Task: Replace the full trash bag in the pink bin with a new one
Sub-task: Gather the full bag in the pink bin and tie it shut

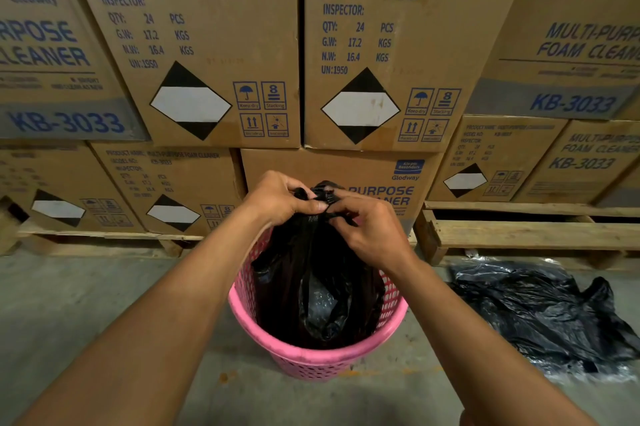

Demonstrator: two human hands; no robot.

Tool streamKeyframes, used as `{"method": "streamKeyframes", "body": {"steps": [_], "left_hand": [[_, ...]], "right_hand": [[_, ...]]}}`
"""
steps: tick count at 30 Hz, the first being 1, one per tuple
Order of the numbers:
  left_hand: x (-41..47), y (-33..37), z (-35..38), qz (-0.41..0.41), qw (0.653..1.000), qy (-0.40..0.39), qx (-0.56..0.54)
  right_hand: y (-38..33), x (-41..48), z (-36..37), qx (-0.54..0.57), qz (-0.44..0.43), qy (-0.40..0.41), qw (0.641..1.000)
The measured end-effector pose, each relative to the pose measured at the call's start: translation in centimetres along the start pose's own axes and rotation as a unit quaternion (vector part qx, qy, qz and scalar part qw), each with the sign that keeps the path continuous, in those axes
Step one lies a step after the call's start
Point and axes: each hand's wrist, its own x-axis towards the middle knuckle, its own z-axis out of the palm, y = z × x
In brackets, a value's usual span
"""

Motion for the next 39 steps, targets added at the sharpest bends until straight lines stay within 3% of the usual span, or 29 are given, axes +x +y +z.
{"method": "streamKeyframes", "body": {"steps": [5,8,12,14,19,21,25,31,35,39], "left_hand": [[-0.8,-0.7,0.6,0.058,0.998,0.024,0.012],[-0.9,-1.0,1.1,0.075,0.996,0.024,0.032],[-0.8,-0.7,0.6,0.039,0.998,-0.042,0.042],[-1.1,-0.7,0.7,0.073,0.997,-0.021,0.023],[-2.5,-1.0,1.4,0.187,0.962,0.010,0.197],[-2.2,-0.9,1.2,0.164,0.959,-0.017,0.233],[-2.0,-0.8,0.9,0.030,0.994,-0.098,0.044],[-1.5,-3.3,0.7,-0.076,0.966,-0.112,-0.220],[-1.4,-3.2,1.4,-0.064,0.958,-0.101,-0.261],[-1.2,-3.6,1.1,-0.056,0.971,-0.078,-0.218]], "right_hand": [[0.6,-0.1,0.2,0.080,0.091,0.003,0.993],[0.7,0.0,0.0,0.093,0.087,0.004,0.992],[0.9,0.1,-0.2,0.132,0.079,-0.006,0.988],[1.0,0.2,-0.2,0.152,0.098,-0.004,0.984],[1.0,1.2,-0.5,0.123,0.111,-0.010,0.986],[1.1,1.5,-0.4,0.074,0.100,-0.018,0.992],[0.6,1.2,0.0,0.063,0.079,0.006,0.995],[-0.5,-0.3,0.6,0.112,0.058,-0.001,0.992],[-0.8,-0.6,1.1,0.048,0.030,0.015,0.998],[0.0,-0.1,1.2,0.043,0.078,0.067,0.994]]}}
